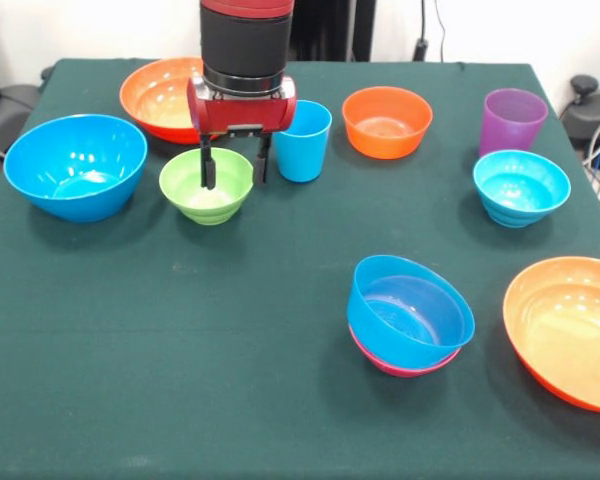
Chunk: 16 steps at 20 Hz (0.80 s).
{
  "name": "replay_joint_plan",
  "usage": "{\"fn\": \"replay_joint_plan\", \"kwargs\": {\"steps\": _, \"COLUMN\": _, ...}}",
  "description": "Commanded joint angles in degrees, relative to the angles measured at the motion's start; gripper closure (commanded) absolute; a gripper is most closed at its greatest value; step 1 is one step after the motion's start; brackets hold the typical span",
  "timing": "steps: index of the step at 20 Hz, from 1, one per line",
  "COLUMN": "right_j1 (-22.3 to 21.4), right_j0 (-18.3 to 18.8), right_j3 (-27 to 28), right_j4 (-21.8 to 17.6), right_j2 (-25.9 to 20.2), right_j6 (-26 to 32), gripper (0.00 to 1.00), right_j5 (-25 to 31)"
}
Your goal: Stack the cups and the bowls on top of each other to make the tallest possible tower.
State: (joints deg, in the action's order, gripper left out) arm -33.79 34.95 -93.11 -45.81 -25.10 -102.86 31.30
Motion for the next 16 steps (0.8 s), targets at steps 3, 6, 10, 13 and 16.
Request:
{"fn": "replay_joint_plan", "kwargs": {"steps": 3, "right_j1": 3.53, "right_j0": -0.10, "right_j3": 0.51, "right_j4": -4.02, "right_j2": -0.02, "right_j6": 9.27, "gripper": 0.00, "right_j5": 2.69}}
{"fn": "replay_joint_plan", "kwargs": {"steps": 6, "right_j1": 2.99, "right_j0": 0.37, "right_j3": -0.10, "right_j4": -3.76, "right_j2": -0.26, "right_j6": 9.81, "gripper": 0.00, "right_j5": 2.86}}
{"fn": "replay_joint_plan", "kwargs": {"steps": 10, "right_j1": 3.60, "right_j0": 0.23, "right_j3": -0.03, "right_j4": -3.94, "right_j2": -0.31, "right_j6": 9.50, "gripper": 0.00, "right_j5": 2.42}}
{"fn": "replay_joint_plan", "kwargs": {"steps": 13, "right_j1": 3.55, "right_j0": 0.34, "right_j3": -0.06, "right_j4": -3.80, "right_j2": -0.48, "right_j6": 9.72, "gripper": 0.00, "right_j5": 2.58}}
{"fn": "replay_joint_plan", "kwargs": {"steps": 16, "right_j1": 3.28, "right_j0": 0.57, "right_j3": -0.25, "right_j4": -3.29, "right_j2": -0.73, "right_j6": 10.00, "gripper": 0.00, "right_j5": 3.07}}
